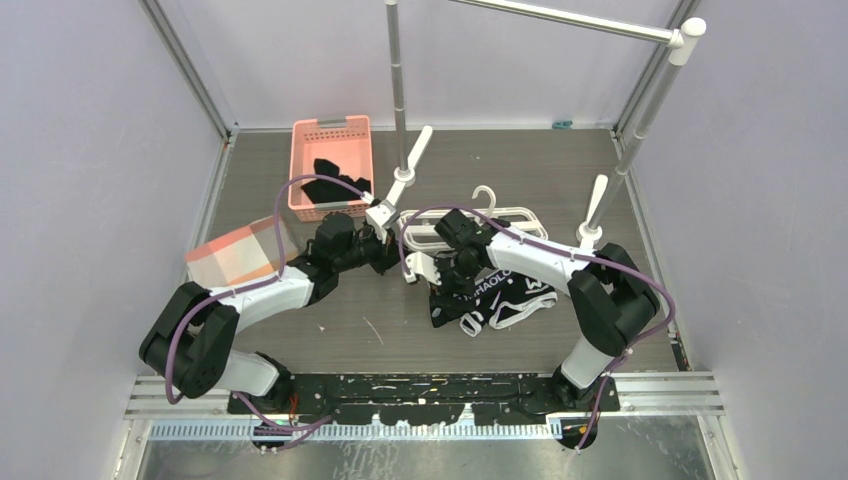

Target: Clip the underwear to the hanger

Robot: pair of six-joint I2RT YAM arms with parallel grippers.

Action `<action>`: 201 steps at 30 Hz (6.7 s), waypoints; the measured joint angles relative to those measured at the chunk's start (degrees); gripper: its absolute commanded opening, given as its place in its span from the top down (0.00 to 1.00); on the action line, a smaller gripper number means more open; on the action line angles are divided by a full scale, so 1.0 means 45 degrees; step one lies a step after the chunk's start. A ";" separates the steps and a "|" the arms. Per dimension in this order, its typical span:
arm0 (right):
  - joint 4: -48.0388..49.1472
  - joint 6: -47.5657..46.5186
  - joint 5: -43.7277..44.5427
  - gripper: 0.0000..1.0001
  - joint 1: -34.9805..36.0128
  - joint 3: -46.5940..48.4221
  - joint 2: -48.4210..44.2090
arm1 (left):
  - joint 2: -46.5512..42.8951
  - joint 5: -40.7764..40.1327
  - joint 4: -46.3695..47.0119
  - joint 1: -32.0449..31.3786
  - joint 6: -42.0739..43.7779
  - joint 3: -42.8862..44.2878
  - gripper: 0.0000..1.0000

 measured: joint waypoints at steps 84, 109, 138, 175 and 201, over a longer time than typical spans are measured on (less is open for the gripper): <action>0.3662 0.2210 -0.0457 0.99 -0.0073 -0.2365 -0.3376 | 0.1025 0.3827 0.3959 -0.0015 -0.2011 -0.0374 1.00; 0.4182 0.2608 0.0801 0.80 -0.0073 -0.2861 -0.3483 | 0.0709 0.3682 0.2856 -0.0277 -0.1826 -0.0374 1.00; 0.2914 0.0680 -0.0544 0.46 -0.0073 -0.1807 -0.1982 | 0.0238 0.3094 0.1749 -0.0321 -0.0986 -0.0350 1.00; 0.3657 0.0466 0.0311 0.70 -0.0112 -0.1807 -0.0369 | 0.0170 0.1583 0.0554 -0.0316 -0.0520 -0.0049 1.00; 0.5518 0.1603 0.0646 0.42 0.1331 -0.4303 -0.4454 | 0.0083 0.1229 0.0442 -0.0321 -0.0413 -0.0049 1.00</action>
